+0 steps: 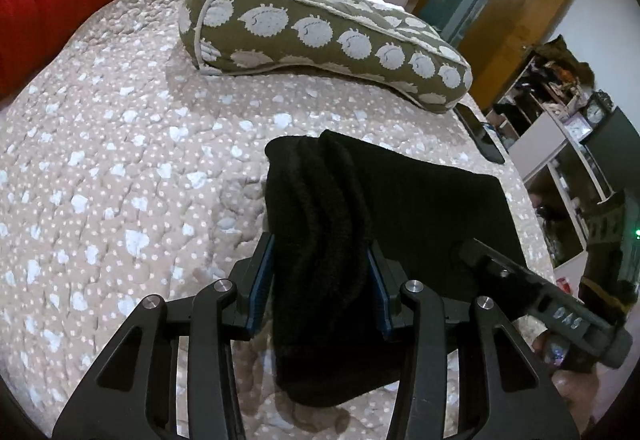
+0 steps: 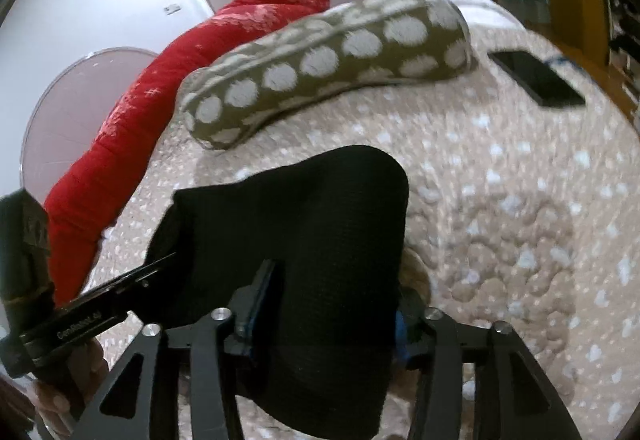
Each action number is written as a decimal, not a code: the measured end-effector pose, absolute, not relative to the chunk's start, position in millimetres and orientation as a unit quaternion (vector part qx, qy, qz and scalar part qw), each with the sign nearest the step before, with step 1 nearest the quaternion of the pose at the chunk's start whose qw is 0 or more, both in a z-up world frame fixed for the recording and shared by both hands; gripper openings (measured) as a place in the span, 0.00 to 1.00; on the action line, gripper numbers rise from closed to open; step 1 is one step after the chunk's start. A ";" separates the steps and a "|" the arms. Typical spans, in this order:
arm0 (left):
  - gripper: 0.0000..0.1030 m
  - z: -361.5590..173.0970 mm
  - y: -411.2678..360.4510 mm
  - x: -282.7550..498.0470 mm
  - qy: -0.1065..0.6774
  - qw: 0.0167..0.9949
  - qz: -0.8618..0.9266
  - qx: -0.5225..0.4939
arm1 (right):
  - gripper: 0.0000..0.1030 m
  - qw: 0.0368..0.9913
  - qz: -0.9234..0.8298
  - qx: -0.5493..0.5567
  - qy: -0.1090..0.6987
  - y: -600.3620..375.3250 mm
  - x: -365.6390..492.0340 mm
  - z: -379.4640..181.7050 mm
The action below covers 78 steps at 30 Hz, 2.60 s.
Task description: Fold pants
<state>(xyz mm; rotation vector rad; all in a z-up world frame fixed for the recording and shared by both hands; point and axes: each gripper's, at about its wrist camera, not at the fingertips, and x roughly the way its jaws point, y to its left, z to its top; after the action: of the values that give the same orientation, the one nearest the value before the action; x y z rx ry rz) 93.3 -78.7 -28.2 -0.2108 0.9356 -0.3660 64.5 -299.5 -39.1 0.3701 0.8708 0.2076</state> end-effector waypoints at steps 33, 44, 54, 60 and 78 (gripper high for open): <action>0.61 -21.3 -101.4 95.8 0.432 0.894 -0.116 -0.031 | 0.49 0.898 0.072 0.088 0.425 -274.0 93.8 -28.7; 0.64 -22.4 -99.7 92.7 0.429 0.895 -0.117 -0.033 | 0.49 0.912 0.053 0.071 0.400 -272.7 37.4 -4.3; 0.65 -21.2 -101.2 88.1 0.427 0.897 -0.109 -0.028 | 0.49 0.910 0.038 0.055 0.409 -275.1 24.3 -10.9; 0.65 -21.8 -100.2 88.1 0.427 0.897 -0.109 -0.029 | 0.49 0.920 0.043 0.061 0.386 -271.7 23.8 7.9; 0.68 -17.6 -103.1 78.9 0.418 0.903 -0.094 -0.016 | 0.50 0.910 0.015 0.050 0.410 -265.6 41.2 -13.3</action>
<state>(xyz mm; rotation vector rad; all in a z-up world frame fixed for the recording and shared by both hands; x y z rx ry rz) 78.9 -103.1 -17.6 -0.0334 0.8643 -0.1942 41.2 -265.6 -13.3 0.1033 0.8462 0.0314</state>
